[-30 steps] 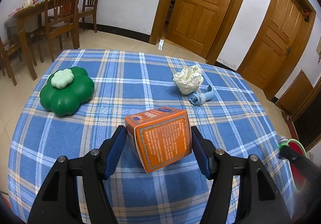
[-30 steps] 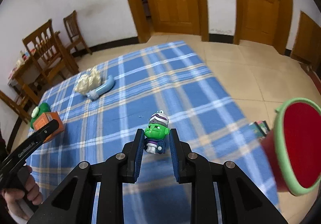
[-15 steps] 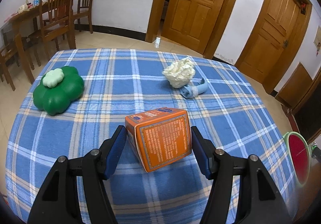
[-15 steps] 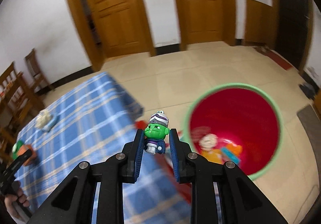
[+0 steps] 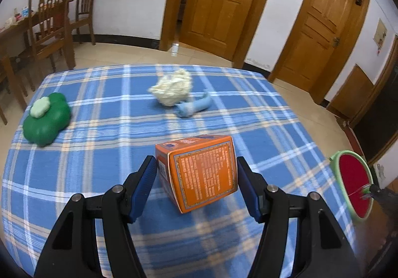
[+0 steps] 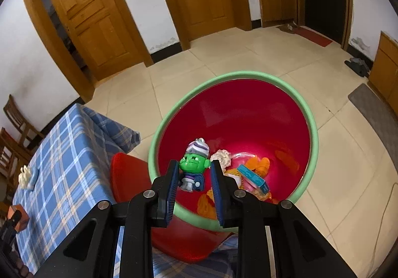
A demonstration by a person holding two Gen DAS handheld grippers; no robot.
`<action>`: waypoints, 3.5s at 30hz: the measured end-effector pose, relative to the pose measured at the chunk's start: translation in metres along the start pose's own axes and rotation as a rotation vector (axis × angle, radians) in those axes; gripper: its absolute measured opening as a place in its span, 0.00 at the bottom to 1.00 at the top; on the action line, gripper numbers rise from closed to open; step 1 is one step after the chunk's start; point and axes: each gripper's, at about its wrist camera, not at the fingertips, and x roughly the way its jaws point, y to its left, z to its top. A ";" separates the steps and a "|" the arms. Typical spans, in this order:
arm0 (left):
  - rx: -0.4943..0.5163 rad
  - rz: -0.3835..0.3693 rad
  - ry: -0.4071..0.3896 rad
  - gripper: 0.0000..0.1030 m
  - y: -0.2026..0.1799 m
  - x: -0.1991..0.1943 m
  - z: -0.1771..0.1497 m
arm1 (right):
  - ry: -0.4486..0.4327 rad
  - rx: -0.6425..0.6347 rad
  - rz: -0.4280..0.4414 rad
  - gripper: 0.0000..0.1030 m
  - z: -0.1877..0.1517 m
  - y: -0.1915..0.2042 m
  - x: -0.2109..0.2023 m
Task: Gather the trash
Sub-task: 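Carry the green figurine to the red bin and open the right tool, then lift the orange box off the table with the left tool, then carry the orange box over the red bin and open the left tool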
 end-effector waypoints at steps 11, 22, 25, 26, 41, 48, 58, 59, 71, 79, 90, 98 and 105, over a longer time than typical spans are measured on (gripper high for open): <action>0.091 -0.116 0.035 0.62 -0.079 -0.008 0.002 | -0.028 0.047 0.061 0.26 0.006 -0.030 -0.017; 0.222 -0.187 0.056 0.61 -0.161 -0.011 0.000 | -0.058 0.075 0.103 0.26 0.005 -0.059 -0.036; 0.230 -0.162 0.057 0.61 -0.164 -0.012 0.000 | -0.060 0.078 0.115 0.26 0.005 -0.061 -0.039; 0.227 -0.151 0.055 0.61 -0.163 -0.012 0.000 | -0.059 0.080 0.118 0.26 0.004 -0.063 -0.040; 0.140 0.034 0.100 0.68 -0.099 0.001 0.001 | -0.040 0.119 0.178 0.29 -0.002 -0.078 -0.041; 0.187 0.142 0.091 0.69 -0.089 0.019 -0.006 | -0.035 0.117 0.180 0.34 -0.003 -0.076 -0.040; 0.165 0.116 0.123 0.56 -0.077 0.035 -0.011 | -0.017 0.109 0.180 0.34 -0.005 -0.072 -0.035; 0.165 0.111 0.122 0.56 -0.078 0.035 -0.011 | -0.017 0.110 0.181 0.34 -0.005 -0.072 -0.035; 0.221 -0.075 0.132 0.56 -0.137 0.015 -0.013 | -0.030 0.113 0.180 0.34 -0.006 -0.075 -0.036; 0.355 -0.186 0.127 0.56 -0.212 0.007 -0.017 | -0.030 0.138 0.165 0.34 -0.007 -0.093 -0.033; 0.527 -0.303 0.188 0.56 -0.315 0.033 -0.042 | -0.028 0.179 0.161 0.35 -0.004 -0.117 -0.028; 0.566 -0.337 0.230 0.61 -0.356 0.044 -0.053 | -0.020 0.205 0.158 0.35 -0.004 -0.131 -0.026; 0.565 -0.342 0.217 0.66 -0.363 0.042 -0.052 | -0.008 0.217 0.164 0.35 -0.006 -0.134 -0.022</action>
